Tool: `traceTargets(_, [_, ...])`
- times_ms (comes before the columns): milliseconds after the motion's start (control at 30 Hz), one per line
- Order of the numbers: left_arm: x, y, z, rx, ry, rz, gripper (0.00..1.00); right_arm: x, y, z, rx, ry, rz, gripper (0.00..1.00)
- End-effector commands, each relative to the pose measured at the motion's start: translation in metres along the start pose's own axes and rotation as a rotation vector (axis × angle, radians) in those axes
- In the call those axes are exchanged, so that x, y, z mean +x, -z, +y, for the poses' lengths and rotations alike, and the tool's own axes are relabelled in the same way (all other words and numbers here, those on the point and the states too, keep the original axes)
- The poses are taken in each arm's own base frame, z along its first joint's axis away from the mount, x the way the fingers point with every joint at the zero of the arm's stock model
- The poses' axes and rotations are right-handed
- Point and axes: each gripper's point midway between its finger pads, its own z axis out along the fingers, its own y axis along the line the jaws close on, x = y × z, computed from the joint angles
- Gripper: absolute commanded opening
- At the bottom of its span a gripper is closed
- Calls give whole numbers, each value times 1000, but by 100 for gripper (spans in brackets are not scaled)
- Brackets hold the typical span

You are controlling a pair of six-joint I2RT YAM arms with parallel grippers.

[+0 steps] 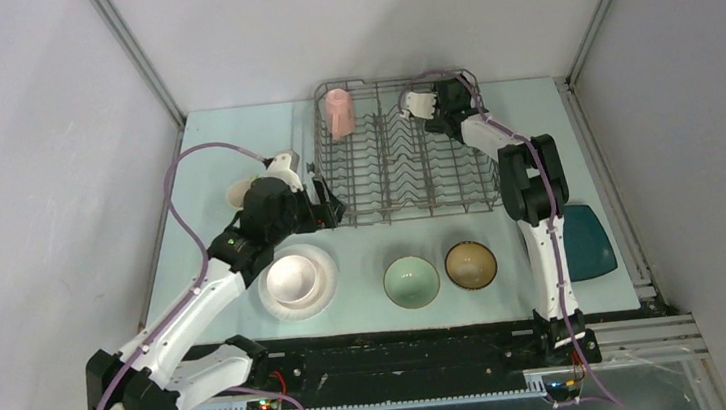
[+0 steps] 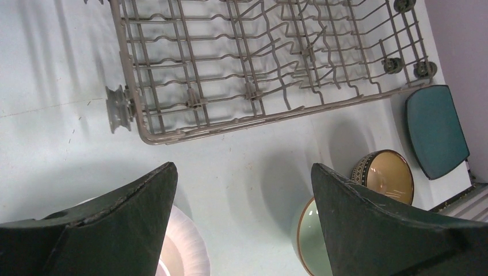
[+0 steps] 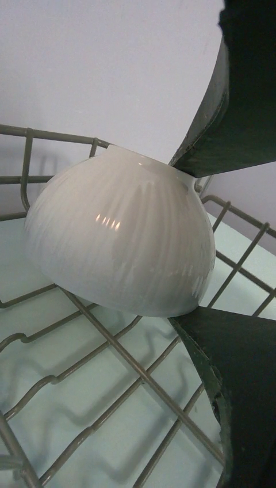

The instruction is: Load the mixed dishes into the dish rack

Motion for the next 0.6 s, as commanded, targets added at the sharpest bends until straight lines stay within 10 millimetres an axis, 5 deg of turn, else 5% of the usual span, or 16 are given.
traceTargets(0, [-8,-3,-6,26,5,-21,93,-10,-8,-14,48,-11,-37,0])
traceTargets(333, [-6,-6,-3,15,4,-7,94,-10,-12,6,-21,-5,-44,13])
traceTargets(567, [-7,-6,-4,21,6,-6,94,-14,-8,-5,74,-56,-69,52])
